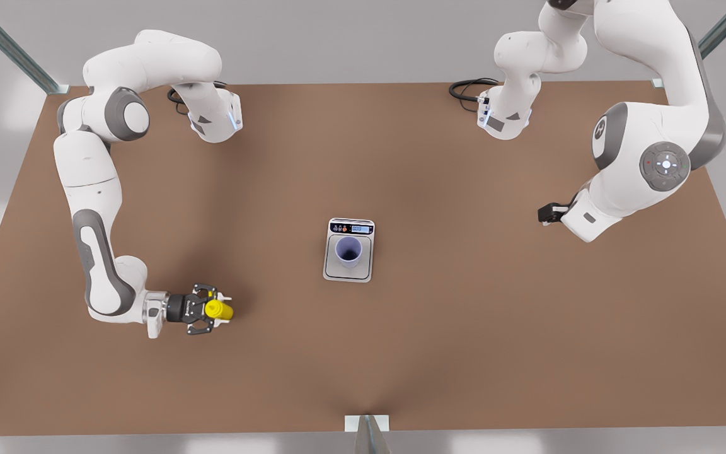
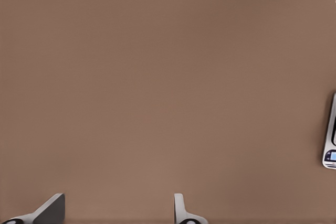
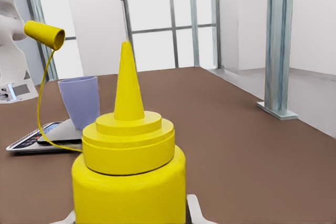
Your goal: Move cup to the weight, pick up sauce bottle, pour sauce
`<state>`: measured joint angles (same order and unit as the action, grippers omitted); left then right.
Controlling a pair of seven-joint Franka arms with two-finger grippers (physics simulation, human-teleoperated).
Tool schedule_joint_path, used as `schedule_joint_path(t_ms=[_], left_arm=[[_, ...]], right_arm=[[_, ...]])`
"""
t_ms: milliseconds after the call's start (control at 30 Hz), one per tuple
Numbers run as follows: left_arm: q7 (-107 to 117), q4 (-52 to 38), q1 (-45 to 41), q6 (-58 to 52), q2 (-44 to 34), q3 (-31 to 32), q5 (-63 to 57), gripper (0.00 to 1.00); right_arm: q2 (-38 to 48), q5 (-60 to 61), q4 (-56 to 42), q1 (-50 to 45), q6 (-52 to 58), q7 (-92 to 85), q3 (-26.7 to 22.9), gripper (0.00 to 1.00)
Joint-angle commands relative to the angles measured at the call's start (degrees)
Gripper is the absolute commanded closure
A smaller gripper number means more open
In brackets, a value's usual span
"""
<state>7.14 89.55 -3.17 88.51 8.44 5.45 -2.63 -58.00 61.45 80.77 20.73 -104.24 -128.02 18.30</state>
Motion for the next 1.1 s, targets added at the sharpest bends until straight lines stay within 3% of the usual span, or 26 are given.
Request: schedule_joint_path(t_ms=[0, 533, 633, 700, 767, 833, 867, 900, 933, 1000, 1033, 1067], left_arm=[[-0.02, 0.01, 0.00, 0.00, 0.00, 0.00, -0.01, 0.00], [0.07, -0.08, 0.00, 0.00, 0.00, 0.00, -0.01, 0.00], [-0.02, -0.08, 0.00, 0.00, 0.00, 0.00, -0.01, 0.00], [-0.02, -0.08, 0.00, 0.00, 0.00, 0.00, -0.01, 0.00], [-0.02, -0.08, 0.00, 0.00, 0.00, 0.00, -0.01, 0.00], [-0.02, -0.08, 0.00, 0.00, 0.00, 0.00, -0.01, 0.00], [-0.02, -0.08, 0.00, 0.00, 0.00, 0.00, -0.01, 0.00], [0.07, -0.08, 0.00, 0.00, 0.00, 0.00, -0.01, 0.00], [-0.02, -0.08, 0.00, 0.00, 0.00, 0.00, -0.01, 0.00], [-0.02, -0.08, 0.00, 0.00, 0.00, 0.00, -0.01, 0.00], [0.07, -0.08, 0.00, 0.00, 0.00, 0.00, -0.01, 0.00], [0.07, -0.08, 0.00, 0.09, 0.00, 0.00, -0.01, 0.00]], right_arm=[[0.00, -0.01, 0.00, 0.01, 0.00, 0.05, -0.02, 0.00], [0.08, -0.71, 0.79, 1.15, 0.00, 0.75, -1.17, 0.00], [0.79, -9.41, 2.46, 10.72, 5.36, 0.31, -1.08, 0.00], [6.93, -14.86, 5.10, 18.20, 12.65, 0.92, -0.55, 0.00], [19.15, -21.63, -3.24, 17.50, 20.03, 28.93, 0.06, 0.00], [21.35, -36.47, -18.98, 7.14, 20.30, 58.82, 1.74, 0.00], [28.02, -43.51, -17.94, -3.84, 16.27, 70.87, -4.23, 0.00], [35.66, -46.32, -9.60, -12.81, 11.96, 81.76, -13.01, 0.00], [43.06, -52.56, -0.36, -16.95, 9.32, 102.32, -15.76, 0.00], [49.91, -58.89, 3.95, -18.98, 9.93, 122.36, -15.67, 0.00], [56.05, -60.29, 10.61, -18.98, 9.67, 128.44, -15.67, 0.00], [56.34, -61.09, 7.93, -19.24, 11.15, 128.81, -15.23, 0.00]])
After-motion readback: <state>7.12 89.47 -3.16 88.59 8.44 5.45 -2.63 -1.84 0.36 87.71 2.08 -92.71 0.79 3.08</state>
